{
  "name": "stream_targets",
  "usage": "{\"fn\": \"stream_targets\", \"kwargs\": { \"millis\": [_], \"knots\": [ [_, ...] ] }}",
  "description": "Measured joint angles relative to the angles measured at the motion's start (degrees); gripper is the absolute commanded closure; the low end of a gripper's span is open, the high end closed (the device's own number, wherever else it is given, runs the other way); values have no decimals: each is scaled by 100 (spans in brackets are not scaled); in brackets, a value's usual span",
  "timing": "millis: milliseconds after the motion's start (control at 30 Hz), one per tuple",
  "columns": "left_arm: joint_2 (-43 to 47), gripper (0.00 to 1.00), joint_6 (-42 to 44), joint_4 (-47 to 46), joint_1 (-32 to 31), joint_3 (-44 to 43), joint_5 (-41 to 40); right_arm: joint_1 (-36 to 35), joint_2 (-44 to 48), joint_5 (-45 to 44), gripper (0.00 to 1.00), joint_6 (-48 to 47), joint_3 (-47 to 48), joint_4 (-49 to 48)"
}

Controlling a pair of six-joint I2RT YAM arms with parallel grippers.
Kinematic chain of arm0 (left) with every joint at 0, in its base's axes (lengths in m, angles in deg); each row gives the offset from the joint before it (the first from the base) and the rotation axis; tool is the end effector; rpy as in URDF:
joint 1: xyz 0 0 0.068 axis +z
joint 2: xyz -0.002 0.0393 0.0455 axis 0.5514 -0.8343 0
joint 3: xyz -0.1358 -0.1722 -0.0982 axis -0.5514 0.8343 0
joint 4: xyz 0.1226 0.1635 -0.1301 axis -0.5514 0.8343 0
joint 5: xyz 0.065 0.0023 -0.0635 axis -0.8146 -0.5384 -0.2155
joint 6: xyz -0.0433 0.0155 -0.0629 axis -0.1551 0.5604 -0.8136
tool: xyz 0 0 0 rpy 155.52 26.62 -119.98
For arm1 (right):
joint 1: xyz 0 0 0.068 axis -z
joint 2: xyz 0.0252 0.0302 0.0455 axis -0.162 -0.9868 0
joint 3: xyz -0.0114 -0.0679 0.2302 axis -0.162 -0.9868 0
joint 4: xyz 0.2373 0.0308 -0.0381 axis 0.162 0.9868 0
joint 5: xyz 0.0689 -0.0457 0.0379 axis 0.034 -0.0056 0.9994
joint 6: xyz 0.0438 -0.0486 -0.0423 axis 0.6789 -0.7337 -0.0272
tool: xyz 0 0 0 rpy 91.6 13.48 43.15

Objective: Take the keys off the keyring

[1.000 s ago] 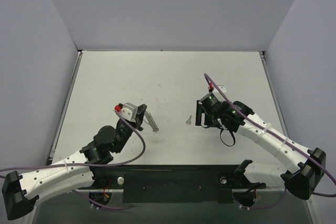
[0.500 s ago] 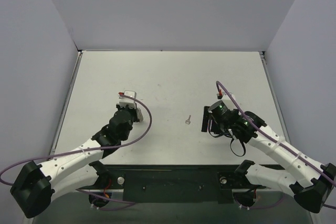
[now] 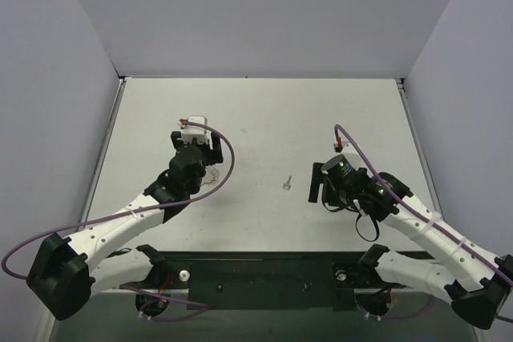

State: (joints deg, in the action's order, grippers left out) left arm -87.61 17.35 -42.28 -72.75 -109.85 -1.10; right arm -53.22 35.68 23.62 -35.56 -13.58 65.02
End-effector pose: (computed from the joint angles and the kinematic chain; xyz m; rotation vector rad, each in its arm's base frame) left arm 0.2298 -0.1391 0.2409 0.0015 1.7585 -0.0982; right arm 0.1629 0.1339 0.2535 0.0872 2.3679 0.4543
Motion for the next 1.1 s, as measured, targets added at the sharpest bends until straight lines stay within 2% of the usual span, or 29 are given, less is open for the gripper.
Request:
{"fn": "stream_targets", "kwargs": {
  "millis": [133, 300, 567, 733, 867, 1100],
  "knots": [
    [291, 18, -4, 179, 2, -256, 7, 0, 85, 15, 15, -4, 0, 7],
    [1075, 17, -94, 671, 2, -293, 74, -4, 393, 26, 15, -22, 0, -2],
    [3038, 17, -721, 1825, 2, 39, 385, -131, 1001, -22, 14, -22, 35, -59],
    [4229, 17, -1049, 2433, 2, 605, 691, -157, 1674, -151, 13, -22, -39, -369],
    [4874, 17, -1110, 3064, 2, 704, 848, -157, 2396, -293, 12, 35, -284, -625],
    [5344, 17, -1005, 3864, 2, 682, 946, -157, 3517, -601, 9, 396, -708, -1128]
  ]
}}
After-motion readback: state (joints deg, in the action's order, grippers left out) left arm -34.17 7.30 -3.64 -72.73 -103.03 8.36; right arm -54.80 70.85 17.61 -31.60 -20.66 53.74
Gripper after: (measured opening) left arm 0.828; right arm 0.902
